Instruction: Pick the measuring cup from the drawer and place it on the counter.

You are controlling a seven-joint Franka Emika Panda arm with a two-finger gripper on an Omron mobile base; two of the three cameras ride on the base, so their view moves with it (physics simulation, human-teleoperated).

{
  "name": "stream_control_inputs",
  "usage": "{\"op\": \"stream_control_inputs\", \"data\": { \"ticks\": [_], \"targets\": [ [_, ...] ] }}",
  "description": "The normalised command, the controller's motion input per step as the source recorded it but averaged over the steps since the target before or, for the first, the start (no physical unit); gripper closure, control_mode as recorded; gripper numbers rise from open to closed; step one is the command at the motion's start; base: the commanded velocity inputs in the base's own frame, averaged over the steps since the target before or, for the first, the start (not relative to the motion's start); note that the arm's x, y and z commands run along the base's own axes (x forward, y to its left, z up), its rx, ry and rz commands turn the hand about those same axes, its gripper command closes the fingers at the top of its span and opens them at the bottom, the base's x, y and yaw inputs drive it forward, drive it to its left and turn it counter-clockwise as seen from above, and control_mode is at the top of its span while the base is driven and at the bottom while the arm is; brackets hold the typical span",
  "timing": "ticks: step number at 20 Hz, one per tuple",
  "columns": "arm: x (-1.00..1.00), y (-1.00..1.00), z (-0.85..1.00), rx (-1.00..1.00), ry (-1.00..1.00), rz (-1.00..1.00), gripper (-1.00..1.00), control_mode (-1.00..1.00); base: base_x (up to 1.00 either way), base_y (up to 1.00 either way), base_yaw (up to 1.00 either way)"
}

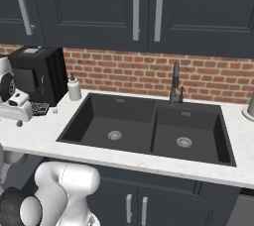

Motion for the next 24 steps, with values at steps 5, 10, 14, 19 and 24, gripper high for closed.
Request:
{"op": "stream_control_inputs", "data": {
  "ticks": [5,10,14,19,24],
  "targets": [
    [-0.03,0.80,-0.56,0.06,0.10,0.00,-1.00,-1.00,0.00,0.00,0.00],
    [0.00,0.75,-0.64,0.03,0.03,0.00,-1.00,-1.00,0.00,0.00,0.00],
    [0.00,0.67,-0.71,0.00,0.01,0.00,-1.00,-1.00,0.00,0.00,0.00],
    [-0.01,0.34,-0.58,0.00,0.02,0.00,-1.00,-1.00,0.00,0.00,0.00],
    [-0.02,0.30,-0.66,0.00,0.02,0.00,-1.00,-1.00,0.00,0.00,0.00]
  ]
}}
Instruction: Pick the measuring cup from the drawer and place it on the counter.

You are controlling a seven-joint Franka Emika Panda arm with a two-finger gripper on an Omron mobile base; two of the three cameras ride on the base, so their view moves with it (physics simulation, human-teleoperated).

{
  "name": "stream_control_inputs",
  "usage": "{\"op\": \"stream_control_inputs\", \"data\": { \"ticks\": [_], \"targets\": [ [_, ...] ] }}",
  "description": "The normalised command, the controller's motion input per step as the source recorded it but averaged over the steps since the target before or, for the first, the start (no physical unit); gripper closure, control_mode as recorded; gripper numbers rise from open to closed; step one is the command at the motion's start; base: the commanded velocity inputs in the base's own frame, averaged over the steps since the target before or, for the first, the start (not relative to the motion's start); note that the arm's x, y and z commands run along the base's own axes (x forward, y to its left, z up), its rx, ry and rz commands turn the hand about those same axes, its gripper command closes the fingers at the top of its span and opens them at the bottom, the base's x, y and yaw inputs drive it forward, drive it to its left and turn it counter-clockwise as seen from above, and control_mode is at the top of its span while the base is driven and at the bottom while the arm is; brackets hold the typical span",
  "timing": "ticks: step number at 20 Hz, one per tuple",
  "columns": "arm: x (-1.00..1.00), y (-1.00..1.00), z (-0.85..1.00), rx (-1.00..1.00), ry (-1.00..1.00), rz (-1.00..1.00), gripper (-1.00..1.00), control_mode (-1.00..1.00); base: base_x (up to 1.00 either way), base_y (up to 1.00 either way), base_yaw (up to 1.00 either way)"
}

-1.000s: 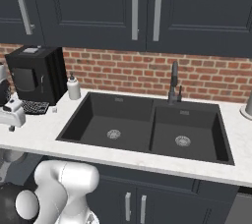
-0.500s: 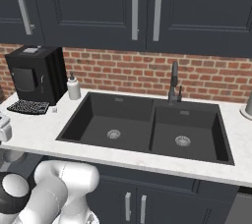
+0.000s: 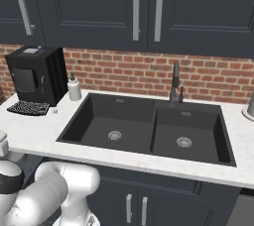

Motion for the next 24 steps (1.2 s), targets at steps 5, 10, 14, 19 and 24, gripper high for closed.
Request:
{"op": "stream_control_inputs", "data": {
  "ticks": [5,10,14,19,24],
  "targets": [
    [-0.11,0.41,-0.68,-0.02,0.00,0.02,-1.00,-1.00,0.00,0.00,0.00],
    [-0.16,0.44,-0.61,-0.05,0.00,0.06,-1.00,-1.00,0.00,0.00,0.00],
    [-0.03,0.37,-0.37,-0.01,0.00,0.02,-1.00,-1.00,0.00,0.00,0.00],
    [0.00,0.27,-0.27,-0.01,0.00,0.03,-1.00,-1.00,0.00,0.00,0.00],
    [0.00,0.14,-0.26,0.00,0.02,0.04,-1.00,-1.00,0.00,0.00,0.00]
  ]
}}
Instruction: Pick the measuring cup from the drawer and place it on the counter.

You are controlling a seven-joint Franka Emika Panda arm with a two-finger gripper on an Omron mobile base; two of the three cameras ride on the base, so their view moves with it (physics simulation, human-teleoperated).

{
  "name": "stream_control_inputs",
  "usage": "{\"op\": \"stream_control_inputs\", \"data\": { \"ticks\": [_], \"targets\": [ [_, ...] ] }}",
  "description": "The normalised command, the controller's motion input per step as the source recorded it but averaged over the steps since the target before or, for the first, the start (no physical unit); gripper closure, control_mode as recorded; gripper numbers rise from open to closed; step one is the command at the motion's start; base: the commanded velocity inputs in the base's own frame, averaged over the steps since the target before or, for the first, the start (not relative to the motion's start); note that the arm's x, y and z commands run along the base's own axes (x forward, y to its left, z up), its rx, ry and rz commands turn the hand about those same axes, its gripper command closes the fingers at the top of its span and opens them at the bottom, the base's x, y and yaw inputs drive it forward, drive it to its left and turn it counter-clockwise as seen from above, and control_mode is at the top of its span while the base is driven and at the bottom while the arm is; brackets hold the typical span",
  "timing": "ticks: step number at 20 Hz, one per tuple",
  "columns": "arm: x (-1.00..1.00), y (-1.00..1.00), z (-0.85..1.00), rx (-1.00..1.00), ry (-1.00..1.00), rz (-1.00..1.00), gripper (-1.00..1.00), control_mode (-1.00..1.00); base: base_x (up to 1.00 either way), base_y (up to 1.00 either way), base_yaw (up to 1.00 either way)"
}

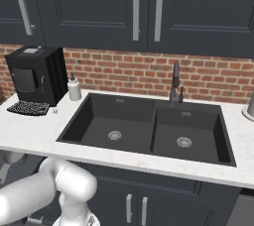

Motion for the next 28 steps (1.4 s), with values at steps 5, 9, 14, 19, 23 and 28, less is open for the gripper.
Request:
{"op": "stream_control_inputs", "data": {
  "ticks": [5,9,14,19,23,28],
  "targets": [
    [0.00,0.09,-0.27,0.00,0.05,0.04,-1.00,-1.00,0.00,0.00,0.00],
    [0.00,0.02,-0.29,0.00,0.06,0.05,-1.00,-1.00,0.00,0.00,0.00],
    [-0.22,0.15,-0.33,0.00,0.04,0.03,-1.00,-1.00,0.00,0.00,0.00],
    [-0.44,0.38,-0.29,-0.01,0.03,0.00,-1.00,-1.00,0.00,0.00,0.00],
    [-0.73,0.48,-0.12,-0.01,0.01,0.00,-1.00,-1.00,0.00,0.00,0.00],
    [-0.94,0.26,0.00,-0.01,0.00,-0.02,-1.00,-1.00,0.00,0.00,0.00]
  ]
}}
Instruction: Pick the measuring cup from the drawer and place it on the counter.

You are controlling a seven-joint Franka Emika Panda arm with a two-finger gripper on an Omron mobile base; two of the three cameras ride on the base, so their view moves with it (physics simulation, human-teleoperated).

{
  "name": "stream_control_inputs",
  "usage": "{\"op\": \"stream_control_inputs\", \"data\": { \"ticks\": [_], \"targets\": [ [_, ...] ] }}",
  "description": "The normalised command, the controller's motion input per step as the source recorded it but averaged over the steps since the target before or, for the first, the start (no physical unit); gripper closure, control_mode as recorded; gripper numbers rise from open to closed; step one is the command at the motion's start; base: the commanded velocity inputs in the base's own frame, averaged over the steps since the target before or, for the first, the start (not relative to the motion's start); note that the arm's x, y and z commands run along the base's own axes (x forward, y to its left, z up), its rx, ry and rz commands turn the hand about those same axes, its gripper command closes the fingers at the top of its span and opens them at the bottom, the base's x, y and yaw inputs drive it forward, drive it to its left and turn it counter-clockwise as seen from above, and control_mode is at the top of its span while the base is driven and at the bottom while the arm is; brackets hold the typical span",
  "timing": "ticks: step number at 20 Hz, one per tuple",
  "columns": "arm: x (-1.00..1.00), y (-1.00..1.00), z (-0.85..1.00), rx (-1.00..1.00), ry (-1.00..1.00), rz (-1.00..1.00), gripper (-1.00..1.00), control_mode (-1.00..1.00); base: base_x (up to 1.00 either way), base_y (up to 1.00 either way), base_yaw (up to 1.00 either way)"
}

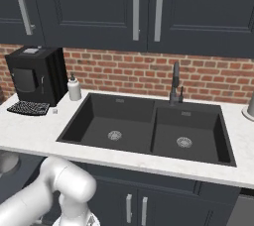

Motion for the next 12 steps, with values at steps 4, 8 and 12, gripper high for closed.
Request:
{"op": "stream_control_inputs", "data": {
  "ticks": [4,8,12],
  "targets": [
    [-1.00,0.08,0.00,0.00,0.00,-0.04,-1.00,-1.00,0.00,0.00,0.00],
    [-1.00,0.01,0.00,0.00,0.00,-0.04,-1.00,-1.00,0.00,0.00,0.00],
    [-1.00,0.02,0.00,0.00,0.00,-0.04,-1.00,-1.00,0.00,0.00,0.00]
  ]
}}
